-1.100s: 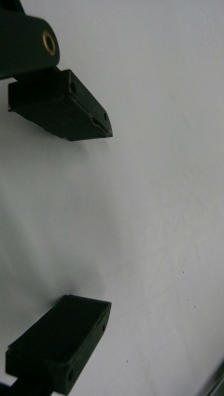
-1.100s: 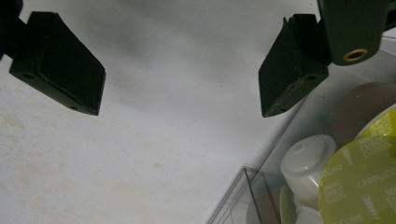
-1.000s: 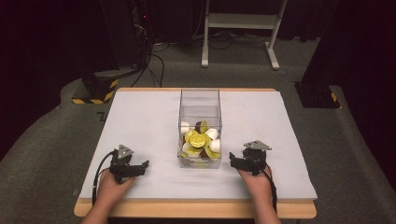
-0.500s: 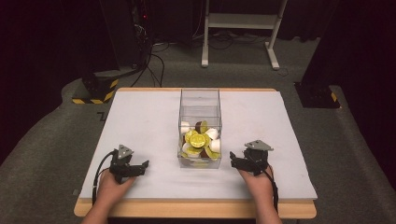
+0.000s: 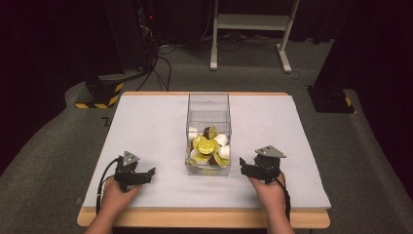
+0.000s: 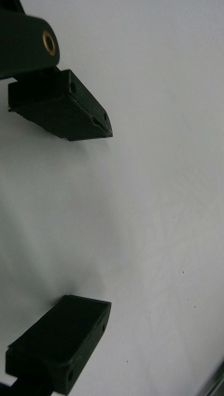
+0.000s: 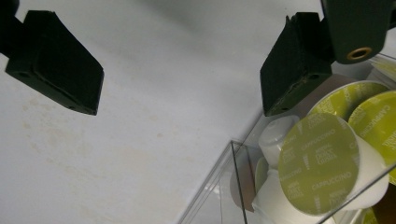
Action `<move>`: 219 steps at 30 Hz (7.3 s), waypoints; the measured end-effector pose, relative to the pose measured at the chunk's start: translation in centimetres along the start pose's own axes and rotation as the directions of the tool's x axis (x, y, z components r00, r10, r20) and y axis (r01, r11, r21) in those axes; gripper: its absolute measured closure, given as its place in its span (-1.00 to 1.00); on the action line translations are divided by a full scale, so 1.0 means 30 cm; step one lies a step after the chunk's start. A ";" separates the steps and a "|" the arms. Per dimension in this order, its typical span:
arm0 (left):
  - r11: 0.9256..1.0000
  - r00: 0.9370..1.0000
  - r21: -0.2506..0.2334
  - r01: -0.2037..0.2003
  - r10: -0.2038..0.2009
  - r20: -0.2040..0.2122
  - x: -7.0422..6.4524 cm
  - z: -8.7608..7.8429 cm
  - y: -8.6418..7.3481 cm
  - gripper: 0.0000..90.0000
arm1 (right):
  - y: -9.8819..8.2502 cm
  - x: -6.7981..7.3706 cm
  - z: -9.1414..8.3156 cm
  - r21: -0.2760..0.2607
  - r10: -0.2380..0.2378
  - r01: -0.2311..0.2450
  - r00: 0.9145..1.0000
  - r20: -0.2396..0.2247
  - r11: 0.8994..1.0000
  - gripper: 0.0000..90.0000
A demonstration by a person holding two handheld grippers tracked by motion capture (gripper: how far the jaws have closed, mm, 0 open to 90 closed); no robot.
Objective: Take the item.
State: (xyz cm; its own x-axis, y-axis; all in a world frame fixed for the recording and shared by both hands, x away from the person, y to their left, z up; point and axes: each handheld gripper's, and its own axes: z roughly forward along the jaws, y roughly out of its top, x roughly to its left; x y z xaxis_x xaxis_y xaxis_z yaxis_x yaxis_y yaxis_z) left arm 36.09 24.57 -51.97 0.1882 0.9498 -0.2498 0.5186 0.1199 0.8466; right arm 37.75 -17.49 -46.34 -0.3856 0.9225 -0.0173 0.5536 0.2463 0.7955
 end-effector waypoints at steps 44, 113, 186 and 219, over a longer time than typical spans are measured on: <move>1.000 1.000 -0.001 0.005 -0.005 0.000 -0.001 0.000 0.000 -0.68 | 0.062 0.009 -0.059 -0.086 0.008 -0.011 0.999 -0.041 0.996 -0.67; 1.000 1.000 -0.003 0.007 -0.007 0.001 -0.001 0.001 0.000 -0.68 | 0.192 0.195 0.003 -0.132 -0.086 0.060 0.976 -0.200 0.989 -0.54; 1.000 1.000 -0.003 0.008 -0.008 0.001 -0.001 0.001 0.000 -0.68 | 0.235 0.359 0.107 -0.013 -0.245 0.248 0.946 -0.211 0.969 -0.16; 1.000 1.000 0.006 -0.003 0.003 0.000 0.001 -0.002 0.000 -0.68 | 0.203 0.314 0.064 -0.098 -0.198 0.180 0.957 -0.213 0.979 -0.15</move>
State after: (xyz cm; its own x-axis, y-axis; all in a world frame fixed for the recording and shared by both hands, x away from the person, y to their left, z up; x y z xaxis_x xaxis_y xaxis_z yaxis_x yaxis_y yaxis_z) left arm 36.05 24.61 -51.96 0.1898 0.9502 -0.2473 0.5232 0.1152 0.8444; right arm 38.93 -6.73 -42.81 -0.6358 0.7706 -0.0446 0.4002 0.3785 0.8346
